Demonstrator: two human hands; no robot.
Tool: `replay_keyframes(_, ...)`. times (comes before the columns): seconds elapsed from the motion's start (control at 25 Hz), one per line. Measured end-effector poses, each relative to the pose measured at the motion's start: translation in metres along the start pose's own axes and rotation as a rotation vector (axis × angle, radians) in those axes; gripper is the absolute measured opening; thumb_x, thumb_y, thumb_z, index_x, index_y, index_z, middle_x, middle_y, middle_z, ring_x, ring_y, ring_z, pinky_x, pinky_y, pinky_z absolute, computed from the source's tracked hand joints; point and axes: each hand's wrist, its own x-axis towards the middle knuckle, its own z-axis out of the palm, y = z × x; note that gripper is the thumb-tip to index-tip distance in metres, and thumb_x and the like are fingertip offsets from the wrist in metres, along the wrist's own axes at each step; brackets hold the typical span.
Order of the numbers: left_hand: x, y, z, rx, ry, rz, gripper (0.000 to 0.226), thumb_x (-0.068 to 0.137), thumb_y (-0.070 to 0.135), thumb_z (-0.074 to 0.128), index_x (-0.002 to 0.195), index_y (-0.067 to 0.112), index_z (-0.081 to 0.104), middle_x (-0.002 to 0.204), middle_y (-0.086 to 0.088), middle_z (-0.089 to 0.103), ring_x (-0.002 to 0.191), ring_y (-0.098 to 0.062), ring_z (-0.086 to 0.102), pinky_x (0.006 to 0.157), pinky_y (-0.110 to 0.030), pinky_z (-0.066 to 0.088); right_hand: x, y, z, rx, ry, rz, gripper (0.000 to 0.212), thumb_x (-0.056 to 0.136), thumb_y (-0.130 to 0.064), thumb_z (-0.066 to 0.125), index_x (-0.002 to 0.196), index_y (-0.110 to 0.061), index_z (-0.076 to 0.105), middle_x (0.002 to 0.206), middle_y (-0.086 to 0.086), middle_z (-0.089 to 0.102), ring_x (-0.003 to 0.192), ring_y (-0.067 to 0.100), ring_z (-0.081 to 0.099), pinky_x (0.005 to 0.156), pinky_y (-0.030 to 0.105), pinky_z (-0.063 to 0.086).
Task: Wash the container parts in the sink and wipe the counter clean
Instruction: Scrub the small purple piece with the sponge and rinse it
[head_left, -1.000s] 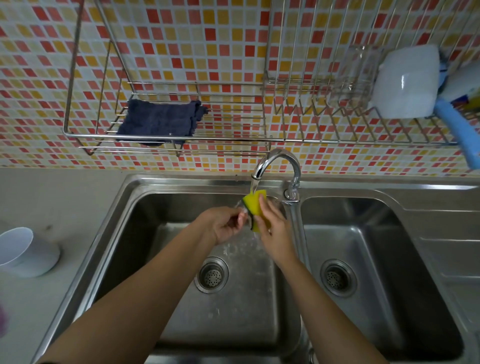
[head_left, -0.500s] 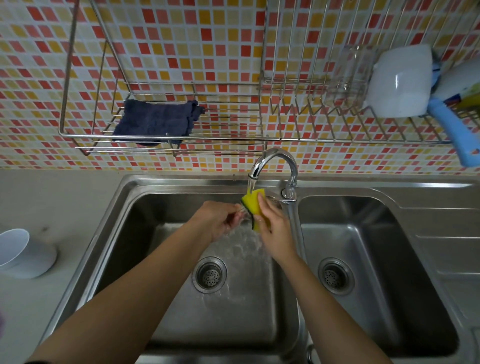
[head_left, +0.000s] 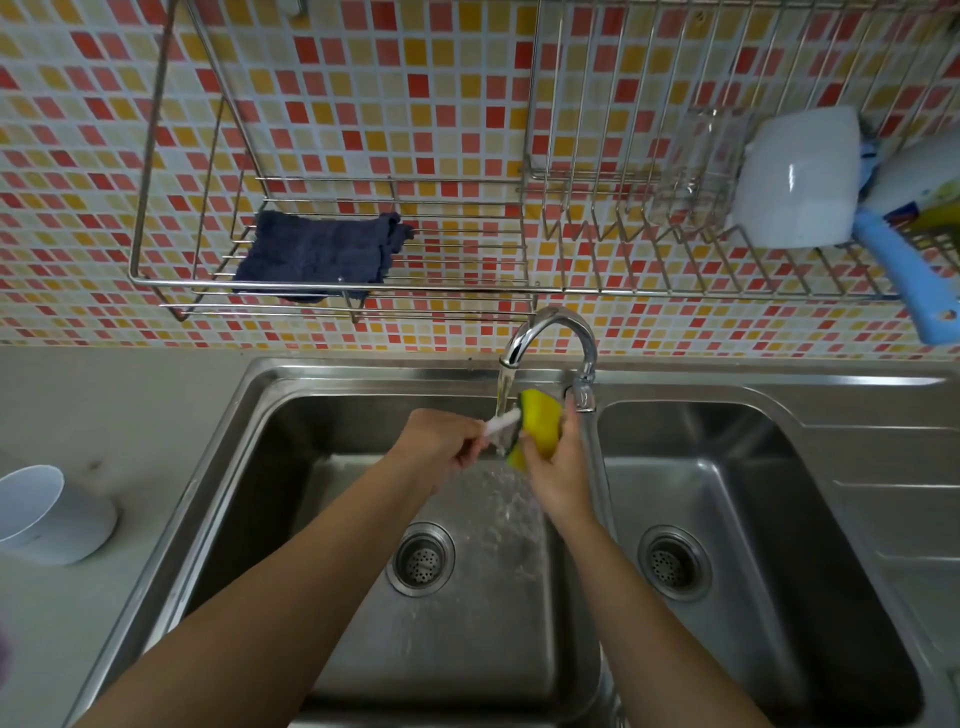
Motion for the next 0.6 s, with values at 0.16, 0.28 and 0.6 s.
replay_keyframes(0.16,-0.003,0.001,-0.001,0.625,0.123,0.494,0.014,0.079,0.011,0.065,0.090,0.011,0.073,0.076,0.002,0.063,0.073,-0.011,0.056,0.075,-0.017,0.047,0.027,0.015,-0.006,-0.133,-0.190,0.236,0.062,0.083,-0.022,0.065,0.136,-0.012,0.036,0.126,0.008,0.051,0.111,0.031,0.054,0.084,0.035,0.046)
replay_keyframes(0.28,-0.004,0.009,0.005,0.657,0.098,0.632,0.012,0.080,0.016,0.066,0.089,0.008,0.069,0.080,-0.002,0.065,0.075,-0.011,0.056,0.061,-0.011,0.041,0.042,0.016,-0.010,-0.221,-0.309,0.314,0.067,0.087,-0.026,0.059,0.144,-0.014,0.026,0.138,0.010,0.042,0.119,0.032,0.048,0.095,0.038,0.044)
replay_keyframes(0.6,0.005,0.015,0.017,0.727,0.075,0.703,0.016,0.082,0.020,0.068,0.085,0.005,0.074,0.087,-0.012,0.073,0.083,-0.022,0.066,0.080,-0.030,0.052,0.056,0.007,-0.041,-0.075,-0.134,0.379,0.067,0.092,-0.026,0.046,0.148,-0.029,0.010,0.147,0.006,0.032,0.123,0.031,0.044,0.099,0.041,0.041)
